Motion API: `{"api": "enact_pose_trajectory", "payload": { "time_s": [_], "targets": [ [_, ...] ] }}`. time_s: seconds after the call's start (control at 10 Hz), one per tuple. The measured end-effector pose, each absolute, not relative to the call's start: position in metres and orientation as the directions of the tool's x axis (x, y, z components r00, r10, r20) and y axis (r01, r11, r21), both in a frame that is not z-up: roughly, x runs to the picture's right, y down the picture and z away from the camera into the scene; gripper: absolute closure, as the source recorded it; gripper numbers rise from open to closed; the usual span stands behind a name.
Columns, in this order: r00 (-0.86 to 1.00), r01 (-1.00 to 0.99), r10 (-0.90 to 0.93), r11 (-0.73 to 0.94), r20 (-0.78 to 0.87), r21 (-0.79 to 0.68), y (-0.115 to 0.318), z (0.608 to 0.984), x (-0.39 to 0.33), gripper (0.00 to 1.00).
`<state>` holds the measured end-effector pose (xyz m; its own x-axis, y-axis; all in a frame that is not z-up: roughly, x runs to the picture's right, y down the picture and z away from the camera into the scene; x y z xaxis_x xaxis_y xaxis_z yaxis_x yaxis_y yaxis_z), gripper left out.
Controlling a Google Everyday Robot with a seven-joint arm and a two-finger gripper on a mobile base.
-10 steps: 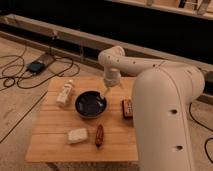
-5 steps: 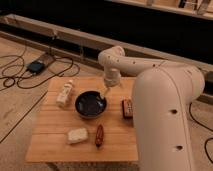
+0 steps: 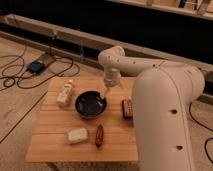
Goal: Place the ceramic cup in the ceramic bowl
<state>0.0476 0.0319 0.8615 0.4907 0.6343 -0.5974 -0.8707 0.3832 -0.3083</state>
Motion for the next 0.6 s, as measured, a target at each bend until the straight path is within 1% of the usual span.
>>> {"api": "enact_pose_trajectory", "payload": {
  "time_s": [0.3,0.6],
  "targets": [
    [0.491,-0.871,0.635,0.384,-0.597,-0.308,0.031,0.861,0.048,0.20],
    [0.451,-0.892,0.651,0.357,-0.611,-0.278,0.025,0.837,0.060,0.20]
  ]
}}
